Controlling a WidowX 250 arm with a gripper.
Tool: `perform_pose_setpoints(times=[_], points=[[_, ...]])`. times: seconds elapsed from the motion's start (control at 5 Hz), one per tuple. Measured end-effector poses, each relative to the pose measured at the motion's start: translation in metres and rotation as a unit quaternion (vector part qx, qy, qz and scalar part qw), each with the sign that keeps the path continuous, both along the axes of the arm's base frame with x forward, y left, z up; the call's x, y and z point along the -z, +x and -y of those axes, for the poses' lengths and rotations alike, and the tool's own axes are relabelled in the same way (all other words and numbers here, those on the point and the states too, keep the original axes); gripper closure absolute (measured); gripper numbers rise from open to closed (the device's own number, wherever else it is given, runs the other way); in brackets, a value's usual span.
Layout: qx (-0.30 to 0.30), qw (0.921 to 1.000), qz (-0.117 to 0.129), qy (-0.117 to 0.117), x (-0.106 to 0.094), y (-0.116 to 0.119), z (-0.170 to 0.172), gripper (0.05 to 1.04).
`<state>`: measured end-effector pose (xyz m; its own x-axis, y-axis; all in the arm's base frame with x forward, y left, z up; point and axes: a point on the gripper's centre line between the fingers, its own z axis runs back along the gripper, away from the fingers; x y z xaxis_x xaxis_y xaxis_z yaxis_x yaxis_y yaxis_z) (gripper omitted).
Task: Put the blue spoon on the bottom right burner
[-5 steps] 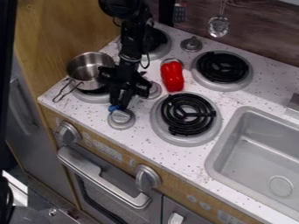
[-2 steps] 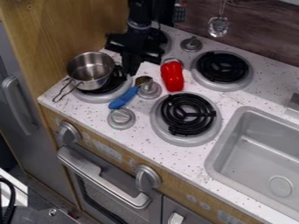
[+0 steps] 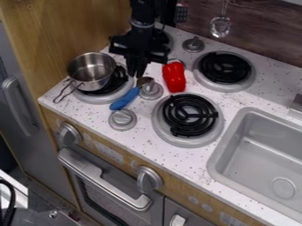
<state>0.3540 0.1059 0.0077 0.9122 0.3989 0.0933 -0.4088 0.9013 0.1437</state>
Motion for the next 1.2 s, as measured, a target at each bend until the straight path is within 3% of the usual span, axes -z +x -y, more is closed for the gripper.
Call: perform_pose_setpoints(times=[0.2, 0.4, 0.6, 1.2], points=[[-0.011, 0.9996, -0.024, -0.008, 0.025, -0.009, -0.01, 0.6], [-0.022, 0.9987, -0.043, -0.016, 0.042, -0.017, -0.016, 0.277], [-0.022, 0.9984, -0.049, -0.018, 0.051, -0.015, -0.018, 0.083], [-0.04, 0.9938, -0.102, -0.022, 0.069, -0.021, -0.018, 0.095]])
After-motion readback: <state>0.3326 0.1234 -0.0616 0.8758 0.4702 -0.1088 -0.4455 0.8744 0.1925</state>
